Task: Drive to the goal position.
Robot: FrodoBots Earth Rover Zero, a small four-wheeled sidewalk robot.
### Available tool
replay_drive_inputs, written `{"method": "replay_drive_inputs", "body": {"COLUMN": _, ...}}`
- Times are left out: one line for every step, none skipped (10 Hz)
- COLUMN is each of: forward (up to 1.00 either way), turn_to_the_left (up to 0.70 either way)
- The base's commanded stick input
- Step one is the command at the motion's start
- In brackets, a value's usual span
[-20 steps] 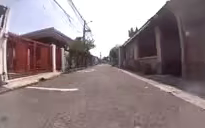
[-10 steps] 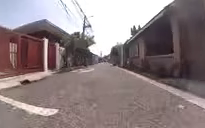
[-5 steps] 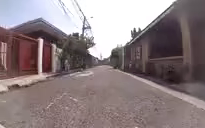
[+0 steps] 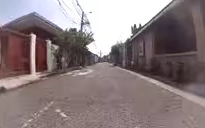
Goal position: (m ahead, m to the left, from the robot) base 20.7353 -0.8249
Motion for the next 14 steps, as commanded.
{"method": "replay_drive_inputs", "body": {"forward": 1.00, "turn_to_the_left": 0.00}}
{"method": "replay_drive_inputs", "body": {"forward": 1.00, "turn_to_the_left": 0.00}}
{"method": "replay_drive_inputs", "body": {"forward": 1.00, "turn_to_the_left": 0.00}}
{"method": "replay_drive_inputs", "body": {"forward": 1.00, "turn_to_the_left": 0.00}}
{"method": "replay_drive_inputs", "body": {"forward": 1.00, "turn_to_the_left": 0.00}}
{"method": "replay_drive_inputs", "body": {"forward": 1.00, "turn_to_the_left": 0.00}}
{"method": "replay_drive_inputs", "body": {"forward": 1.00, "turn_to_the_left": 0.00}}
{"method": "replay_drive_inputs", "body": {"forward": 1.00, "turn_to_the_left": 0.00}}
{"method": "replay_drive_inputs", "body": {"forward": 1.00, "turn_to_the_left": 0.00}}
{"method": "replay_drive_inputs", "body": {"forward": 1.00, "turn_to_the_left": 0.00}}
{"method": "replay_drive_inputs", "body": {"forward": 1.00, "turn_to_the_left": 0.00}}
{"method": "replay_drive_inputs", "body": {"forward": 1.00, "turn_to_the_left": 0.00}}
{"method": "replay_drive_inputs", "body": {"forward": 1.00, "turn_to_the_left": 0.00}}
{"method": "replay_drive_inputs", "body": {"forward": 1.00, "turn_to_the_left": 0.00}}
